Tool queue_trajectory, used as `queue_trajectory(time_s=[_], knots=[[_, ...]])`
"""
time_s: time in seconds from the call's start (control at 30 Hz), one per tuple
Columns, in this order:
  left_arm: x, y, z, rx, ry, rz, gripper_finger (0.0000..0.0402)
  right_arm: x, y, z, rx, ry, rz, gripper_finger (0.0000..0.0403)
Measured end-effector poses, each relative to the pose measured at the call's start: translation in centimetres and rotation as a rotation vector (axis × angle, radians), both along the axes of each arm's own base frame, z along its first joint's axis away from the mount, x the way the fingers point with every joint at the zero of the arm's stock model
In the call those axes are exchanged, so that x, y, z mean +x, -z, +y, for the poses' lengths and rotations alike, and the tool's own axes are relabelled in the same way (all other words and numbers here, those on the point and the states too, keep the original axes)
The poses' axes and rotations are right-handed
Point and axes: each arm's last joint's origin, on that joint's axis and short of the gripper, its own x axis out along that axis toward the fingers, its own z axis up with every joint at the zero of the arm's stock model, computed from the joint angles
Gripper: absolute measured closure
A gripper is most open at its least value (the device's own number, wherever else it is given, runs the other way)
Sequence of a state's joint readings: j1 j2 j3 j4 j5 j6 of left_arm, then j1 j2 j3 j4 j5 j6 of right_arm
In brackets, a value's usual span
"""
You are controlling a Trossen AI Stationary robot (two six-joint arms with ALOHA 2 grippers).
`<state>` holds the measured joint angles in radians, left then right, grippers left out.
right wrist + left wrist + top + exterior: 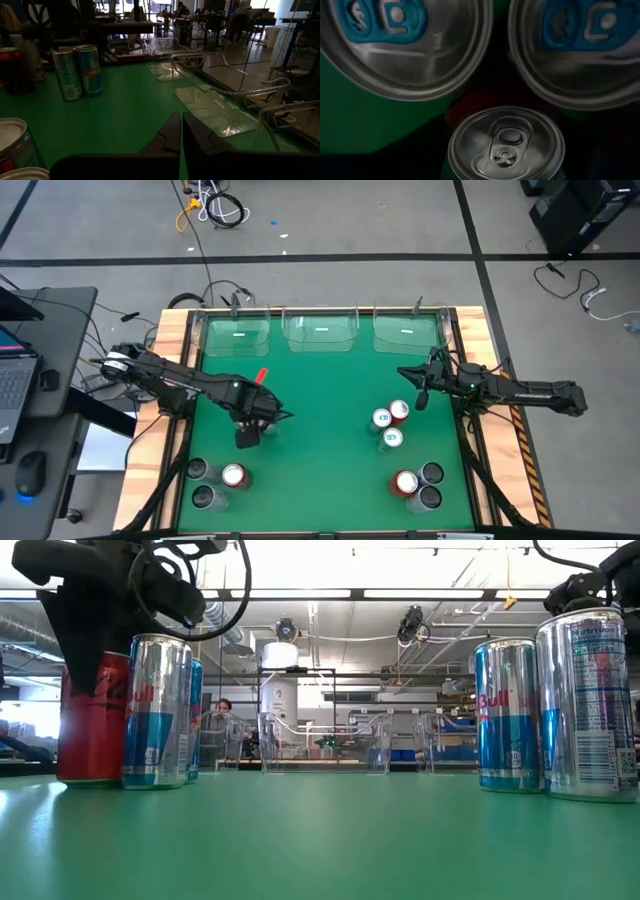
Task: Sort soda cans
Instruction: Put the red soda can into the transparent left bin
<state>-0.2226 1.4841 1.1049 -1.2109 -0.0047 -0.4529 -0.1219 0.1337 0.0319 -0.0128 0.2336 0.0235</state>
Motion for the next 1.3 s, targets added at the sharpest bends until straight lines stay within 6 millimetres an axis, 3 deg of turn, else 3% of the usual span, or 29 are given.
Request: queue_trajectory(time_s=[0.23,0.33,0.67,0.8,1.03,1.3], knots=[[-0.3,-0.1,0.0,-0.010,0.004,0.034,0.0107,0.0,0.0,0.0,0.000,0.000,0.000,0.0396],[-0.4,-1.1,0.0,-0.011,0.003,0.062,0.0107,0.0,0.0,0.0,0.000,0.000,0.000,0.0396],[-0.3,-8.7,0.2,0.029,-0.044,0.005,0.0107,0.0,0.0,0.0,0.000,0.000,0.000,0.0396],[-0.3,-11.9,0.8,0.027,-0.097,-0.129,0.0107,0.0,0.0,0.0,0.000,0.000,0.000,0.0396],[-0.8,-15.3,4.0,0.073,-0.260,-0.280,0.0107,0.0,-0.1,0.0,-0.001,0.000,-0.008,0.0396],[-2.2,-16.1,7.2,0.126,-0.380,-0.315,0.0107,0.0,-0.2,0.0,-0.002,0.000,-0.016,0.0396]])
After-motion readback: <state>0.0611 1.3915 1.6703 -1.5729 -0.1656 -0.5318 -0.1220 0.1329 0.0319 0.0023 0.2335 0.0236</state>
